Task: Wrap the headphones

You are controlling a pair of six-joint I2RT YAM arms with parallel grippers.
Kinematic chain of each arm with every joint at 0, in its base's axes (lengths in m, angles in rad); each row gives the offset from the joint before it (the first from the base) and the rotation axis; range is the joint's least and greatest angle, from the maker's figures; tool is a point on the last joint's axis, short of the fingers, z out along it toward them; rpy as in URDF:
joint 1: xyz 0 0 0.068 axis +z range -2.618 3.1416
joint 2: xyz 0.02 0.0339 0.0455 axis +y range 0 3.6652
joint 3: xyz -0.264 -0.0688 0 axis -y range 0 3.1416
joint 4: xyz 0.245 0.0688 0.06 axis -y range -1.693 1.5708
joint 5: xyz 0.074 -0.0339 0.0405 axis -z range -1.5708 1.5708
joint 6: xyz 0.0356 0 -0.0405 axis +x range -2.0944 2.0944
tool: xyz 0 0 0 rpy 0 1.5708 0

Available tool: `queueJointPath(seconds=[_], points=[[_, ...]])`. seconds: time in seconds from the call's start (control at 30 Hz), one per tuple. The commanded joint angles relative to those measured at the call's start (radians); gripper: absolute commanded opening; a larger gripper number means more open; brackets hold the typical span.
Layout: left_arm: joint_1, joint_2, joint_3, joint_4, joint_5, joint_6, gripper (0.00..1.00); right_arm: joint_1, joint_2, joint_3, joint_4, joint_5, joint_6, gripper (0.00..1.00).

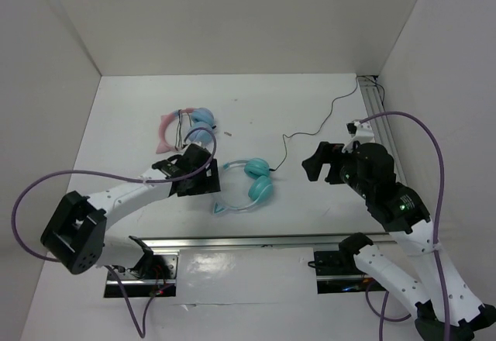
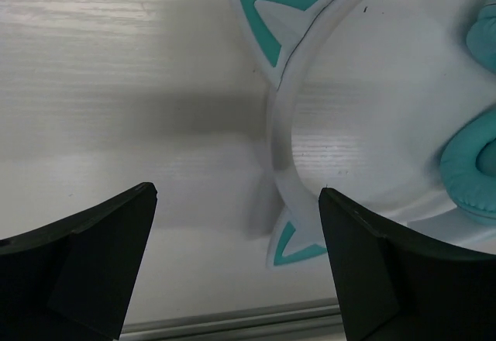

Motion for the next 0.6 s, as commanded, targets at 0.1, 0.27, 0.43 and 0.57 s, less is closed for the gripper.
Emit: queueJointPath(seconds=[0.1, 0.27, 0.43, 0.57], points=[[-0.046, 0.106, -0.009, 0.178, -0.034, -0.100, 0.96, 0.006, -0.013, -0.051, 0.126, -0.080, 0.004, 1.00], [-0.067, 0.221, 0.012, 0.154, -0.100, -0.141, 0.79, 0.006, -0.024, -0.072, 0.157, -0.112, 0.004, 1.00], [-0.096, 0.327, 0.032, 0.120, -0.134, -0.192, 0.57, 0.006, -0.024, -0.072, 0.166, -0.121, -0.005, 1.00], [-0.119, 0.355, 0.032, 0.056, -0.178, -0.233, 0.04, 0.006, -0.024, -0.072, 0.175, -0.121, -0.005, 1.00]])
